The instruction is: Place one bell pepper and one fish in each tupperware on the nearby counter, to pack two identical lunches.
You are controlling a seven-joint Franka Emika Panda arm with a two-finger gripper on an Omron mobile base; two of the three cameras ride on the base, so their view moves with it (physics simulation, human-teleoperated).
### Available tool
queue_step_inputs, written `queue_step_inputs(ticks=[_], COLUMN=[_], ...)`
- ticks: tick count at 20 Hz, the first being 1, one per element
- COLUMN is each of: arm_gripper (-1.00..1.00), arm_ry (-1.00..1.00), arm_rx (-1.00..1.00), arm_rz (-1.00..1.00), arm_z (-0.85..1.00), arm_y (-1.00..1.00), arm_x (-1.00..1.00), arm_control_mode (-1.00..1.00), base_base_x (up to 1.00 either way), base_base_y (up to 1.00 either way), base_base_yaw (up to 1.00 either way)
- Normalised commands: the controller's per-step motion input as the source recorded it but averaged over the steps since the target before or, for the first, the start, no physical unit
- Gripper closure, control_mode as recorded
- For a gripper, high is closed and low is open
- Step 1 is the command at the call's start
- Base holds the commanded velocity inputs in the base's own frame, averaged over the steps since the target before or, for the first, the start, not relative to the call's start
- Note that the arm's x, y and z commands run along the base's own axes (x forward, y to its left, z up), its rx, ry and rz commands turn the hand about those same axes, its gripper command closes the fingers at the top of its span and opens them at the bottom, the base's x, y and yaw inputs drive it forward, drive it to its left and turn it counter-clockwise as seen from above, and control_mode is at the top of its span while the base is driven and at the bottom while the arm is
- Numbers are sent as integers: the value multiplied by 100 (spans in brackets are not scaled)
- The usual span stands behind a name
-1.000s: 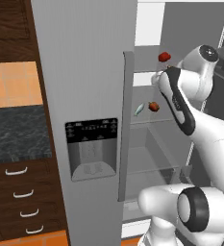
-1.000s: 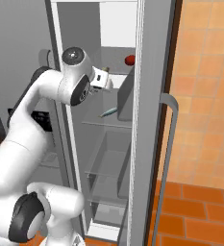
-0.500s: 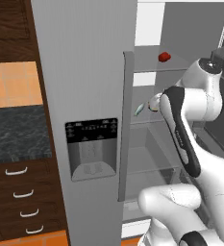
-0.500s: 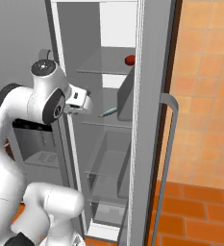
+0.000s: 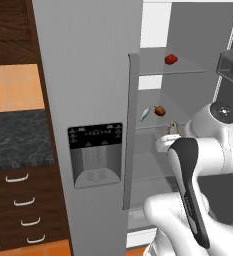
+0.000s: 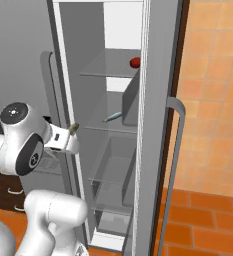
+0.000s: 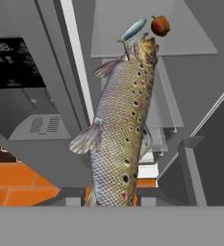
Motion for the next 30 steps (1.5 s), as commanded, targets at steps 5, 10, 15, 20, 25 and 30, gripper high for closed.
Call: queue_step_inputs(ticks=[5,10,15,20,25,30], arm_gripper=[100,100,100,100,100,100], arm_ry=[2,-1,0,0,0,0], arm_rx=[0,-1,0,0,0,0], arm_rz=[0,1,0,0,0,0], arm_z=[-3,-3,0,0,0,0], arm_y=[0,28,0,0,0,0], arm_x=[-4,-22,0,0,0,0], arm_control_mode=[-100,-100,100,100,100,100], base_base_x=[0,0,-81,-11,3,27], base_base_y=[0,0,94,100,100,100], base_base_yaw=[0,0,5,12,17,12])
